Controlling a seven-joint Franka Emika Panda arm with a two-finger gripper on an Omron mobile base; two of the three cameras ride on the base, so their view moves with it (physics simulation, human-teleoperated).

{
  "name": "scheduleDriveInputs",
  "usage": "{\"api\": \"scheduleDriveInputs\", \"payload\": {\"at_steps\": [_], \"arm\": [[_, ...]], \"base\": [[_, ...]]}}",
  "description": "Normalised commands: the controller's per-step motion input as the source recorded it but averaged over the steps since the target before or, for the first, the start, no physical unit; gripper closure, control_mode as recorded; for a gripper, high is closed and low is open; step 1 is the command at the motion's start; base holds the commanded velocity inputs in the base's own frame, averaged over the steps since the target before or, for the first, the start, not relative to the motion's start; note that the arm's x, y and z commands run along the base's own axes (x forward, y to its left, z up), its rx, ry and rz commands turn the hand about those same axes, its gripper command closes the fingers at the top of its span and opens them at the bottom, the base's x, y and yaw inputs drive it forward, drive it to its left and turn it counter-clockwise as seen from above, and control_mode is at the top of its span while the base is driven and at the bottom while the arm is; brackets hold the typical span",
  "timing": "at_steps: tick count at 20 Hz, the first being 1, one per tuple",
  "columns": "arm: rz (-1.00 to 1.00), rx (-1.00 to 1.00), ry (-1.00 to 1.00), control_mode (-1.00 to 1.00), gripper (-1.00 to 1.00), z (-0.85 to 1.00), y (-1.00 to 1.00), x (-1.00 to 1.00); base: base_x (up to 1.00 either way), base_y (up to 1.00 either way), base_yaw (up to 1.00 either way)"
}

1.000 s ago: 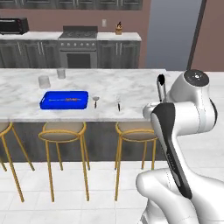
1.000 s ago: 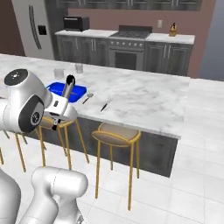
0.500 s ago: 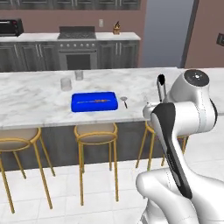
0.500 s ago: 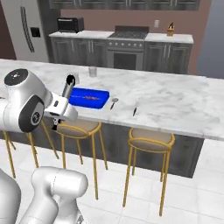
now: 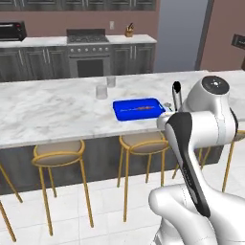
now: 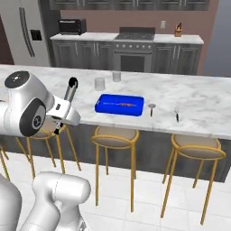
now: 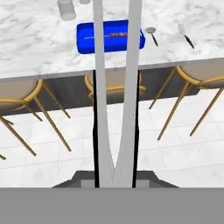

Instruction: Take the tongs from the drawer on the left and place them on the dining counter next to the tray containing the kebab skewer.

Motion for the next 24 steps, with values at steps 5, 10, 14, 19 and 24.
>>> {"api": "scheduleDriveInputs", "payload": {"at_steps": [5, 10, 14, 19, 24], "arm": [[0.00, 0.00, 0.00, 1.00, 1.00, 0.00, 0.00, 0.00], [0.00, 0.00, 0.00, 1.00, 1.00, 0.00, 0.00, 0.00], [0.00, 0.00, 0.00, 1.00, 1.00, 0.00, 0.00, 0.00], [0.00, 0.00, 0.00, 1.00, 1.00, 0.00, 0.00, 0.00], [0.00, 0.00, 0.00, 1.00, 1.00, 0.00, 0.00, 0.00]], "base": [[0.06, 0.98, -0.16], [0.54, 0.66, -0.10], [0.93, 0.13, -0.05], [0.78, -0.01, -0.03], [0.59, -0.01, -0.04]]}}
